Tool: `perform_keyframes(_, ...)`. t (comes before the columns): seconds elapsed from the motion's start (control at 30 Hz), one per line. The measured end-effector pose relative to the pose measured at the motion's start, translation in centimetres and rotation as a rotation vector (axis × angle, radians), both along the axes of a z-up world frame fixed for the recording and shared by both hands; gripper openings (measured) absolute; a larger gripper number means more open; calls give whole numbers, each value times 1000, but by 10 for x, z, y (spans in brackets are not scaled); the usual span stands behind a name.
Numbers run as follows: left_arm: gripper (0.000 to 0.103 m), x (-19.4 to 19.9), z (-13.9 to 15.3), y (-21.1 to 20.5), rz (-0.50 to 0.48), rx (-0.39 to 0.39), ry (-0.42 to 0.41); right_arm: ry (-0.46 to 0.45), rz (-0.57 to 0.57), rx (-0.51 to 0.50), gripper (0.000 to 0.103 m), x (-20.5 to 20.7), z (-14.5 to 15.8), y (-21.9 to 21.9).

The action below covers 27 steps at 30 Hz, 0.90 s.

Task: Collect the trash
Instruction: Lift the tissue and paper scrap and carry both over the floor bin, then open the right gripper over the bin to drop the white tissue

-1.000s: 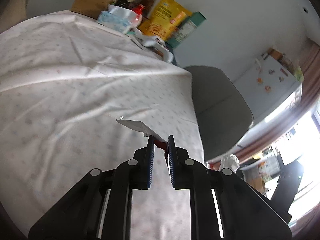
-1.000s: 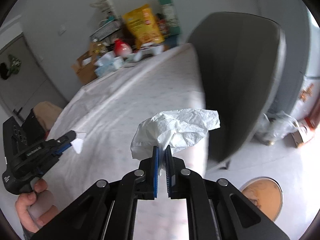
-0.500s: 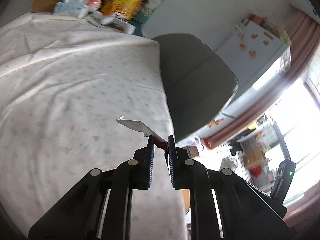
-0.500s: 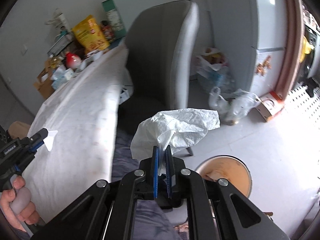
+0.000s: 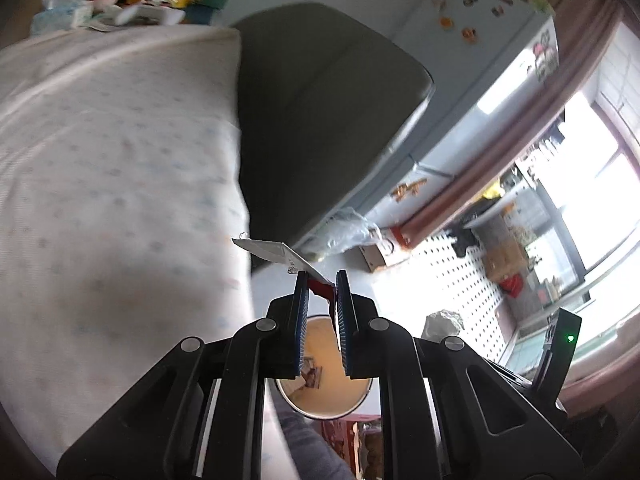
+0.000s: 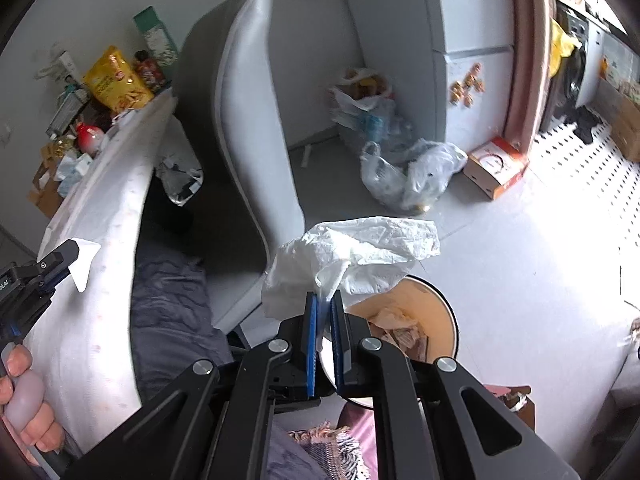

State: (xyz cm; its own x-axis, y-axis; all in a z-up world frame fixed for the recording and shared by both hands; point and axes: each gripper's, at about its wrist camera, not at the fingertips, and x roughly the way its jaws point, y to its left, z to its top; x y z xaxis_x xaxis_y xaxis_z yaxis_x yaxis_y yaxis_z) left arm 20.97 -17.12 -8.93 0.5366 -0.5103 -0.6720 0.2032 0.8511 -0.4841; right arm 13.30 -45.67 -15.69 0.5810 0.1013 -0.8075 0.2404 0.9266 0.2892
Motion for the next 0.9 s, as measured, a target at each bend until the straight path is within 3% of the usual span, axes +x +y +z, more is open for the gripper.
perform_keyframes(0.2,14,-6,-13,-30,-47,22,10,23,-13,8,8,-6,-18,-9)
perform_keyframes(0.47,14,-8,-28,-35,-69,41,48,54,-41,25,11,-6,-49,-19)
perform_keyframes(0.5,14,-7,-28,-34,-70,41,48,66,-42,39,13,-5,-55,-21)
perform_keyframes(0.53,14,-6,-28,-34,-71,42,50,76,-48,49,21,-3,-59,-23)
perform_keyframes(0.57,14,-6,-28,-33,-72,41,52,83,-56,53,36,-3,-61,-25)
perform_keyframes(0.63,14,-5,-31,-34,-78,39,64,78,-73,35,49,-6,-62,-29)
perform_keyframes(0.9,14,-2,-37,-61,-138,59,89,49,-154,49,51,-23,-51,-64)
